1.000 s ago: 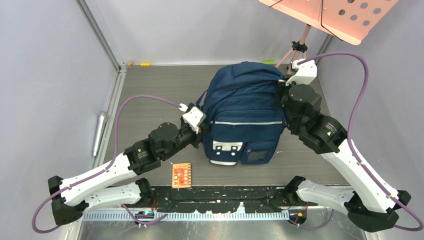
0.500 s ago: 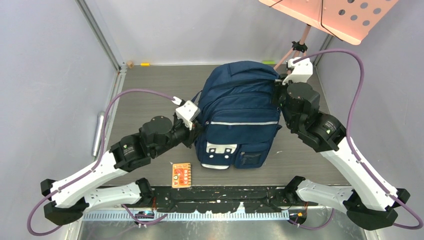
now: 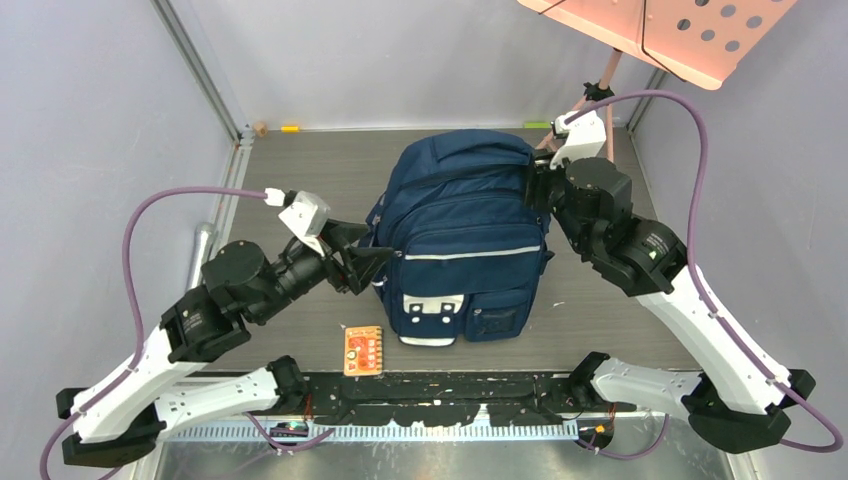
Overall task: Pack the student bag
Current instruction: Zip the student bag at the center of the board, then adjust the student bag at the center of the board.
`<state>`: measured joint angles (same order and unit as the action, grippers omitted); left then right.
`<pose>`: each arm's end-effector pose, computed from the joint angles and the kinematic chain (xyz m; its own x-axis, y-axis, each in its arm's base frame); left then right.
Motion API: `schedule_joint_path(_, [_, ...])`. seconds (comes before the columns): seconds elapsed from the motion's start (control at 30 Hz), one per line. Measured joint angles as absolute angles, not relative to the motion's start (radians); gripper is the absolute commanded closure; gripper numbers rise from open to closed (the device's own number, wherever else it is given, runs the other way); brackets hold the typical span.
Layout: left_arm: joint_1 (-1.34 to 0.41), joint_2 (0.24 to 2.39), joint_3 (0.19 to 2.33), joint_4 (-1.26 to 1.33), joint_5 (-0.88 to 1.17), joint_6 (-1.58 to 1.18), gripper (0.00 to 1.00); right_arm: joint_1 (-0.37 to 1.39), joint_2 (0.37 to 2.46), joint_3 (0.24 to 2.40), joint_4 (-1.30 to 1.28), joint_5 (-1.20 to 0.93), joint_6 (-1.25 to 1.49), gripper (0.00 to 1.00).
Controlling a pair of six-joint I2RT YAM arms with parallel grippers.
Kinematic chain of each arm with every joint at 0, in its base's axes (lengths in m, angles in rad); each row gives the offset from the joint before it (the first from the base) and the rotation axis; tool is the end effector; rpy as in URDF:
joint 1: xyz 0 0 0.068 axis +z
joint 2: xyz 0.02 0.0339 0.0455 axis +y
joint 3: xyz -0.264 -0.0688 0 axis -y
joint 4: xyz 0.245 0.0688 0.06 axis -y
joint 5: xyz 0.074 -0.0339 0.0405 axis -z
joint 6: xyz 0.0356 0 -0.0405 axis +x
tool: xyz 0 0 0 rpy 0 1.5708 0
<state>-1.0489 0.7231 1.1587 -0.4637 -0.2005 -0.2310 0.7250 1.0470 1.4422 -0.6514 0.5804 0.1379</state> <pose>0.0698 -0.1072 0.4429 -0.1854 -0.1277 -0.9743 0.7271 0.6491 -0.2234 0.1562 0.1123 0.4655 -0.2095 -0.0321 -0.9773 -0.1299 0.9915 -0.0047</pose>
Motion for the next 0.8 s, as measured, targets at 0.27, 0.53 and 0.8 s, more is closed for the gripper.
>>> schedule_joint_path(0.27, [-1.031,0.809,1.171,-0.464,-0.240,-0.249,0.19,0.723,1.101,1.434,-0.582,0.521,0.123,0.99])
schedule_joint_path(0.53, [-0.866,0.928,1.194,-0.439,-0.206,-0.287,0.14,0.715,1.119,1.413,-0.512,0.483,0.121,1.00])
schedule_joint_path(0.8, [-0.699,0.993,1.247,-0.419,-0.048,-0.353,0.09,0.711,1.120,1.396,-0.483,0.473,0.110,1.00])
